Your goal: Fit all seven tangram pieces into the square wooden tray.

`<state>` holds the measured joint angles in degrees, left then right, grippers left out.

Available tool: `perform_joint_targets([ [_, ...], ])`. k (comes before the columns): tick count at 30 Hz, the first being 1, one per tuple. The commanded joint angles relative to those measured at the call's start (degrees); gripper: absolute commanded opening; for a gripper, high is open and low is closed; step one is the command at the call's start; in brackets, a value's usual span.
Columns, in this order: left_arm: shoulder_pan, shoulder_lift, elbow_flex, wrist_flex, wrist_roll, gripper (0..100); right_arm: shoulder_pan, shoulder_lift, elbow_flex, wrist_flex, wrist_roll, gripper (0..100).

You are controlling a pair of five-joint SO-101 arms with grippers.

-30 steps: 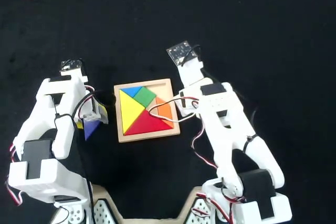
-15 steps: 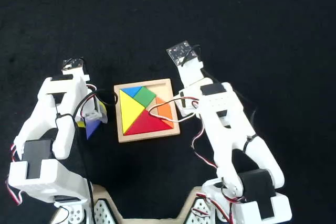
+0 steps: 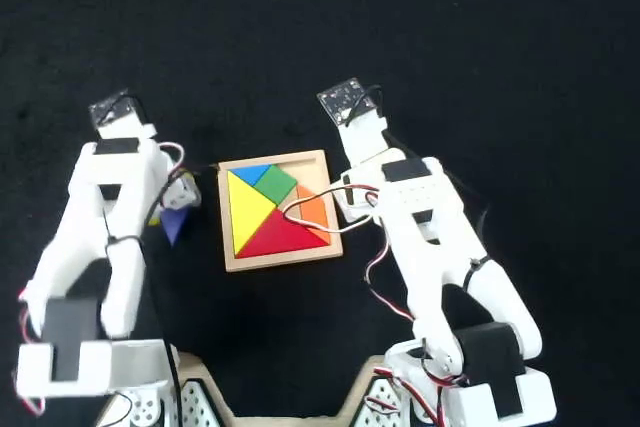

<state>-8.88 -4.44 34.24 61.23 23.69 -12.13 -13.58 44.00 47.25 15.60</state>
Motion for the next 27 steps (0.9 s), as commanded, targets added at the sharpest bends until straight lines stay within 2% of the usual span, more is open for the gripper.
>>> perform_joint_targets([
  [1, 7.4, -11.2, 0.6, 0.0, 4.8, 16, 2.3, 0.0, -1.4, -0.8, 0.5, 1.1],
  [6, 18.0, -17.8, -1.1, -0.1, 13.9, 16, 7.6, 0.0, -3.3, -1.0, -0.5, 1.1],
  [9, 23.8, -17.8, -3.8, -0.2, 20.4, 16, 12.7, 0.1, -5.1, -1.1, -6.2, 1.1],
  [13, 29.3, -13.9, -6.5, -6.2, 28.0, 18, 18.7, 0.5, -6.9, -1.1, -12.2, 1.1],
  [17, 32.5, -4.6, -11.4, -11.4, 34.3, 18, 19.5, 0.5, -5.7, -3.3, -13.0, 1.1],
  [23, 32.7, 10.9, -22.4, -11.8, 37.5, 18, 19.4, 0.5, -4.4, -5.4, -12.9, 1.1],
  [27, 32.7, 15.8, -25.5, -11.8, 38.5, 18, 19.4, 0.5, -4.4, -5.4, -12.9, 1.1],
])
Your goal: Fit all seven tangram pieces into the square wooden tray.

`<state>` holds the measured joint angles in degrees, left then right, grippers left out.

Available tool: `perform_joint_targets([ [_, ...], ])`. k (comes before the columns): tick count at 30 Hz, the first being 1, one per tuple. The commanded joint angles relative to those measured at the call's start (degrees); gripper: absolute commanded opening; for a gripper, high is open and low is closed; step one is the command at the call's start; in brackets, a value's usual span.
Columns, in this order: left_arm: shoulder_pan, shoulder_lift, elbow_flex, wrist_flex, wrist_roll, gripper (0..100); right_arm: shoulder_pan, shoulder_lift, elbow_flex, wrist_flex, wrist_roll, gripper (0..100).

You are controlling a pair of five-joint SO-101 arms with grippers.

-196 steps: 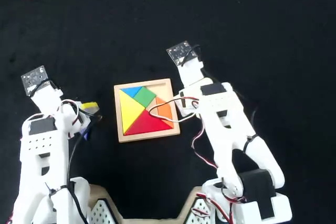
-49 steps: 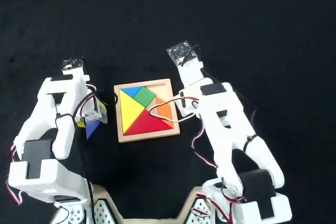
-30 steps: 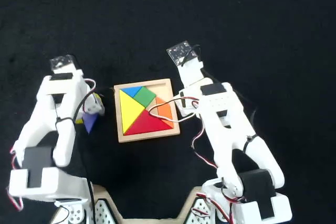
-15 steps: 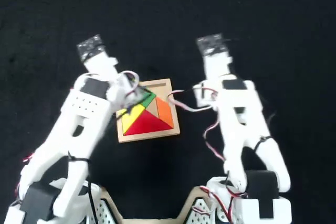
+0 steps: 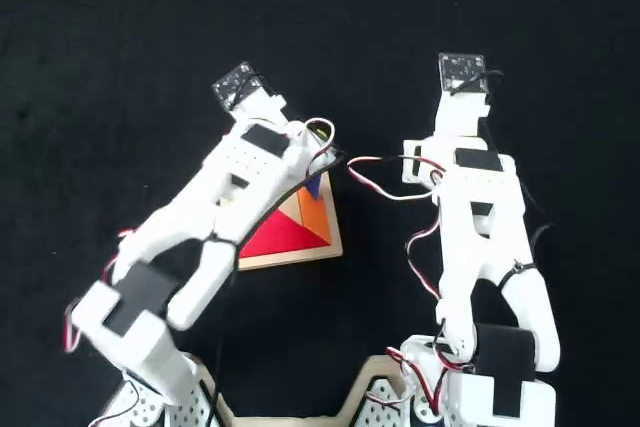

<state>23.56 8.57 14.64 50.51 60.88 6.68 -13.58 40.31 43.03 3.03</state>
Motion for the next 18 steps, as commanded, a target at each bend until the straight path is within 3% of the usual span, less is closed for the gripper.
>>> perform_joint_targets([
  [1, 0.2, 3.4, -6.1, -1.1, 1.8, 18, 0.5, 0.5, -0.7, -1.1, -0.4, 1.1],
  [18, -1.8, 4.1, -7.4, -1.0, 1.8, 25, -1.8, 0.6, -0.7, -0.8, -0.3, 1.1],
])
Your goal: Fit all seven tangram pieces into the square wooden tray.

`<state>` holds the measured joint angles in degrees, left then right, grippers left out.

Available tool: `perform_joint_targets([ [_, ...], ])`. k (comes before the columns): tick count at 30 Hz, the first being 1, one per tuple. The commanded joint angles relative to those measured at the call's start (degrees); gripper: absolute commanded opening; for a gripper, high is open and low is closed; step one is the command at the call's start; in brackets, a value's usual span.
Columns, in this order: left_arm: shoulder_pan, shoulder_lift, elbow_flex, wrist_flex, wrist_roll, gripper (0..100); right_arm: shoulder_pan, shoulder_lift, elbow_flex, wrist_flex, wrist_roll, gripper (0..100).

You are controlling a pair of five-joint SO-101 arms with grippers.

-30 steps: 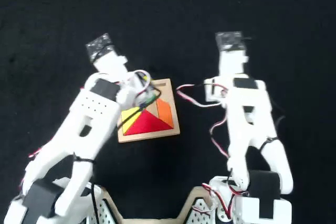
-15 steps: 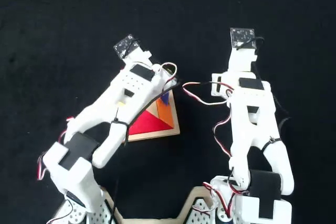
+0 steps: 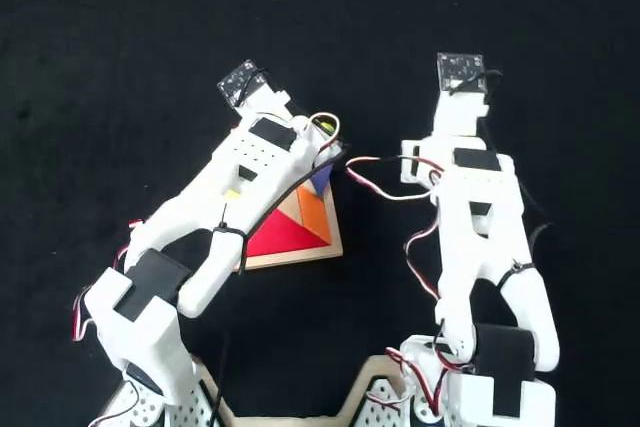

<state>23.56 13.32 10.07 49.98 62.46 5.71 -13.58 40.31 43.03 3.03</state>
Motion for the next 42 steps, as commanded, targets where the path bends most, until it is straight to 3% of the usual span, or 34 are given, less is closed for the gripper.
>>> perform_joint_targets([
  [1, -2.2, -0.6, -2.9, -0.4, 0.2, 25, -0.8, 0.6, -0.7, -0.8, -0.3, 1.1],
  [6, -4.1, -1.1, -3.4, 4.1, -0.4, 25, -0.9, 0.6, -0.7, -0.9, -0.3, 1.1],
  [9, -6.6, -3.5, -5.1, 9.7, -6.8, 25, -1.3, 0.6, -0.3, -1.1, 2.2, 1.1],
  [13, -14.9, -10.3, -6.1, 19.0, -12.8, 24, -5.5, 0.6, 0.5, -0.9, 3.9, 1.1],
  [16, -23.3, -17.4, -5.6, 22.9, -16.0, 16, -8.9, 1.5, 0.2, -0.6, 4.9, 1.1],
  [18, -28.7, -22.0, -3.7, 23.6, -21.9, 11, -10.5, 3.6, -1.1, -0.4, 4.9, 1.1],
  [23, -39.6, -29.8, 10.4, 17.5, -30.1, 9, -13.3, 12.2, -9.3, 3.3, 4.8, 1.1],
  [30, -47.3, -31.2, 31.9, -5.6, -30.4, 9, -16.2, 20.8, -17.0, 2.8, 5.0, 1.1],
  [36, -46.9, -30.9, 39.3, -16.4, -30.7, 9, -16.2, 26.2, -23.3, 3.1, 5.0, 1.1],
  [42, -42.2, -30.7, 40.9, -18.7, -30.8, 9, -16.5, 28.6, -26.4, 3.3, 5.0, 1.1],
])
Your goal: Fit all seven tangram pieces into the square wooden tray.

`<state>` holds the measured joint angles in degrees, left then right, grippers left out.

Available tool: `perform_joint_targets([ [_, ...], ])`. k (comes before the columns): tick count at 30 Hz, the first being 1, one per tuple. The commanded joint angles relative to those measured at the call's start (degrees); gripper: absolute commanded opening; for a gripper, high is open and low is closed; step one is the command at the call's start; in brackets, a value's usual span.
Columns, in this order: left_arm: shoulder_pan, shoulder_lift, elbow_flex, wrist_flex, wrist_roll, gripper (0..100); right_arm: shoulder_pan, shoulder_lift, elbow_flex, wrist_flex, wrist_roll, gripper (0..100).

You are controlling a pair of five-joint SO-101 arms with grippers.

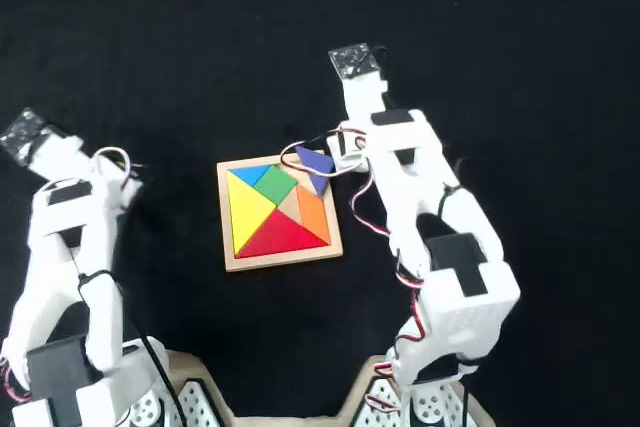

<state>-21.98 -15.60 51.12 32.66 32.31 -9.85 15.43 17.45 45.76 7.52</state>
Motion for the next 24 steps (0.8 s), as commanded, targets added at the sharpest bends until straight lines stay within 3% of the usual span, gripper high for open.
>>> perform_joint_targets([
  [1, 3.8, -1.8, 0.0, -1.4, -0.7, 9, -1.5, -0.4, -3.8, 0.5, 0.5, 1.1],
  [9, 4.2, -1.8, 0.0, -1.4, -0.7, 9, -7.1, -0.5, -3.6, 0.6, 3.5, 1.1],
  [18, 4.4, -1.8, 0.0, -1.4, -0.7, 9, -6.7, -1.3, -3.5, 1.1, 3.6, 1.1],
  [24, 4.1, -1.8, -0.1, -1.5, -0.7, 9, -5.2, -12.8, -3.3, 8.0, 3.2, 1.1],
])
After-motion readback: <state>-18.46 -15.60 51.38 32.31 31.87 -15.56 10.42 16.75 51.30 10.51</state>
